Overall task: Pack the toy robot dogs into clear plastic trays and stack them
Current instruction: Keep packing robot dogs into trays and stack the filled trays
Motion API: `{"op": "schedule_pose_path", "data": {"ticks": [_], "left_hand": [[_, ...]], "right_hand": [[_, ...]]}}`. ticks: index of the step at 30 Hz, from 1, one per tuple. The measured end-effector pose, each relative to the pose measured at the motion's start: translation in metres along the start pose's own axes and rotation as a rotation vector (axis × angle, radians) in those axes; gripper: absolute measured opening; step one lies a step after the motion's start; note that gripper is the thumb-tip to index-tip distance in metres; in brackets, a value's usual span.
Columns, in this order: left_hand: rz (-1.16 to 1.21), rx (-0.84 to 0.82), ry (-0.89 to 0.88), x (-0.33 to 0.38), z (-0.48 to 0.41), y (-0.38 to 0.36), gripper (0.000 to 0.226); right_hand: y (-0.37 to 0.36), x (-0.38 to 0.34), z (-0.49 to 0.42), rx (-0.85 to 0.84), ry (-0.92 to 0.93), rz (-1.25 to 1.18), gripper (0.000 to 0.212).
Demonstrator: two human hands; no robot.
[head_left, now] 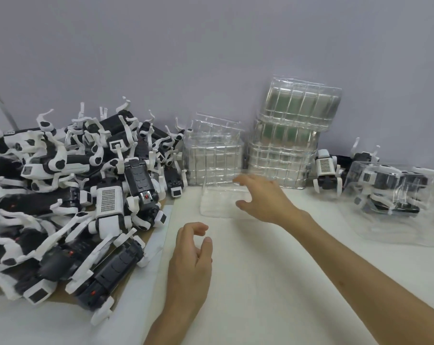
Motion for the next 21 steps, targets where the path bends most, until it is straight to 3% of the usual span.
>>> {"op": "schedule_pose_path", "data": {"ticks": [4, 7, 11, 13, 16, 19, 21], "left_hand": [[0.053, -0.017, 0.035, 0.000, -0.001, 0.002, 0.016], [0.186, -0.044, 0.094, 0.002, -0.002, 0.004, 0.015], [0.445, -0.096, 0.187, 0.006, -0.005, 0.010, 0.019], [0.481, -0.122, 0.171, 0.007, -0.004, 0.013, 0.027], [0.444, -0.168, 0.098, 0.010, -0.005, 0.016, 0.049], [0.386, -0.236, 0.123, 0.010, -0.009, 0.010, 0.041], [0.327, -0.266, 0.110, 0.010, -0.006, 0.007, 0.041]], "right_hand": [[0.000, 0.002, 0.001, 0.118, 0.025, -0.017, 0.015], [0.012, 0.002, 0.024, 0.268, 0.099, -0.021, 0.018], [0.031, -0.017, 0.071, 0.295, 0.231, -0.047, 0.030], [0.038, -0.028, 0.095, 0.255, 0.265, -0.072, 0.034], [0.033, -0.041, 0.123, 0.043, 0.245, -0.127, 0.028], [0.026, -0.049, 0.134, -0.143, 0.243, -0.205, 0.021], [0.032, -0.053, 0.128, -0.168, 0.252, -0.221, 0.019]]}}
Point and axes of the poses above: each hand's wrist, its own z-axis away from the middle knuckle, its own y-axis out of the back of the hand, x = y × z, the point moved 4 cm from there along -z, towards the middle knuckle, and after that the axes turned 15 degrees about y, right-handed, at the moved point
